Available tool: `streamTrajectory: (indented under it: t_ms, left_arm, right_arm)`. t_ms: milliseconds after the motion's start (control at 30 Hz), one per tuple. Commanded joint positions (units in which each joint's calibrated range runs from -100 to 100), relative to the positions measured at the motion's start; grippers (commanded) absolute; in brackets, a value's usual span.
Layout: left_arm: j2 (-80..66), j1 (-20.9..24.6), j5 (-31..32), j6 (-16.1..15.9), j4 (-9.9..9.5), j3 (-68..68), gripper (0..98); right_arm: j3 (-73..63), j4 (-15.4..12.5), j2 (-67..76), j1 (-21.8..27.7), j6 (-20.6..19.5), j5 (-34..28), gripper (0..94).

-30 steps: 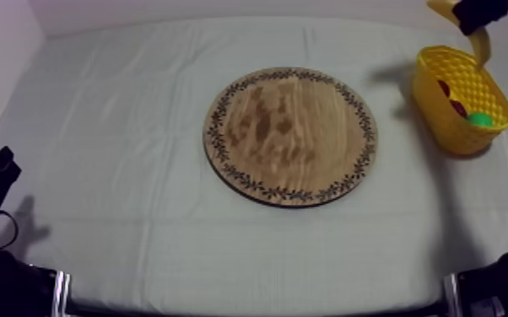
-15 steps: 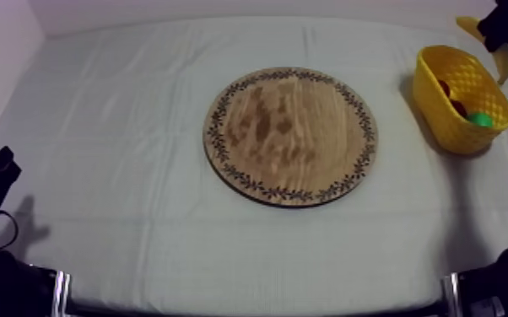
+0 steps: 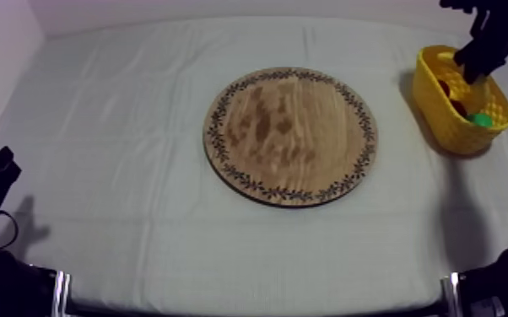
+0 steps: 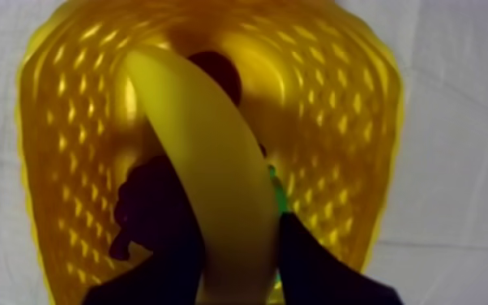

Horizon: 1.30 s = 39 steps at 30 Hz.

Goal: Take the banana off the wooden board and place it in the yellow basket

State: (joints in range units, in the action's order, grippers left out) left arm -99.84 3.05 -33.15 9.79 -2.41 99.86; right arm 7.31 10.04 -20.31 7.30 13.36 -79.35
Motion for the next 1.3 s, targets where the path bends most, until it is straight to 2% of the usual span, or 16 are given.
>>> streamTrajectory:
  t_ms: [0,367,467,633,733,867,1100,1267]
  left_arm:
    - [0.02,0.02,0.01,0.00,-0.01,0.03,0.1]
    - [0.02,0.02,0.01,0.00,-0.01,0.03,0.1]
    - [0.02,0.02,0.01,0.00,-0.01,0.03,0.1]
    - [0.02,0.02,0.01,0.00,-0.01,0.03,0.1]
    - [0.02,0.02,0.01,0.00,-0.01,0.03,0.1]
    - [0.02,0.02,0.01,0.00,-0.01,0.03,0.1]
    - [0.02,0.02,0.01,0.00,-0.01,0.03,0.1]
    - [0.02,0.02,0.01,0.00,-0.01,0.03,0.1]
  right_arm:
    - [-0.23,-0.23,-1.17,-0.09,-0.15,0.13,36.1]
    - [-0.75,-0.72,-1.36,-0.10,-1.35,0.72,74.2]
    - [-0.47,-1.06,0.66,0.29,-1.54,0.83,80.3]
    - [1.72,-1.89,6.57,0.93,-1.43,1.54,84.6]
    - [4.15,-2.40,11.15,1.27,-1.26,2.55,82.6]
    - [8.99,-3.30,17.73,1.71,-0.46,4.07,75.5]
    - [19.56,-5.12,29.35,2.76,0.32,7.19,53.4]
    - [28.24,-6.94,38.21,4.70,-0.20,12.27,40.7]
